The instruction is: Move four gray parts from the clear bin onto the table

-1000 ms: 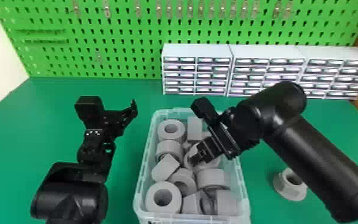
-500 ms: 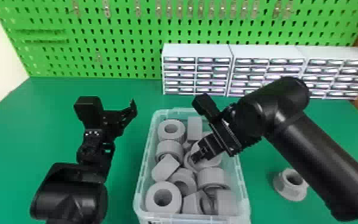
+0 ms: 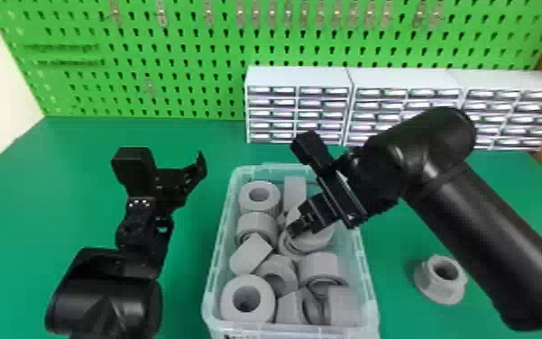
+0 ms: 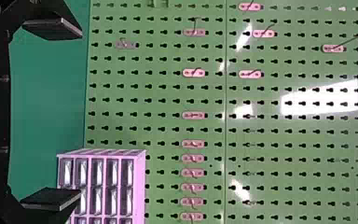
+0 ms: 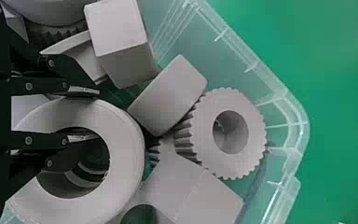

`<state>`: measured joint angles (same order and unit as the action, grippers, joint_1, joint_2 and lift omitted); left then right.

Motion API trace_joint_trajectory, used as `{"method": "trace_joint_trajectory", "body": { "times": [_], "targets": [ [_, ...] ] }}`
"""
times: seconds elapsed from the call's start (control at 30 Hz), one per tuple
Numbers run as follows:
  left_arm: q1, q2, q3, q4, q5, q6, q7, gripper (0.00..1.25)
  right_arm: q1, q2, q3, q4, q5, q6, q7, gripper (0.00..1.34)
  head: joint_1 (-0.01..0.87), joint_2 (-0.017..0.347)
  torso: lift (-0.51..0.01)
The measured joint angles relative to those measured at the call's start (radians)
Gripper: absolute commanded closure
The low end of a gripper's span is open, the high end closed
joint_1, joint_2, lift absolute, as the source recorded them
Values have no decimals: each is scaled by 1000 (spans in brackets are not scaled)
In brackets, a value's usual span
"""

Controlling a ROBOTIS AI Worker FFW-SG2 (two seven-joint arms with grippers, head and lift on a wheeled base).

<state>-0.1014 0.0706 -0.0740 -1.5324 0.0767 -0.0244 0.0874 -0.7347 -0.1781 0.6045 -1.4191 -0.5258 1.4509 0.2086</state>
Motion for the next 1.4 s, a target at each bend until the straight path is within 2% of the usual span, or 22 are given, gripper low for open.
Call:
{"method": "trace_joint_trajectory", "body": {
  "times": [0.4,0.67,0.9,1.4],
  "targets": [
    [0,0,0,0,0,0,0,93,0,-2,-48,-59,6,24,0,923,693,72,-52],
    [1,0,-1,0,0,0,0,93,0,-3,-98,-126,14,60,0,923,693,72,-52],
    [2,0,-1,0,0,0,0,93,8,-6,-168,-185,42,97,0,923,693,72,-52],
    [5,0,-1,0,-1,1,0,93,36,-12,-293,-241,122,120,0,923,693,72,-52]
  ]
}}
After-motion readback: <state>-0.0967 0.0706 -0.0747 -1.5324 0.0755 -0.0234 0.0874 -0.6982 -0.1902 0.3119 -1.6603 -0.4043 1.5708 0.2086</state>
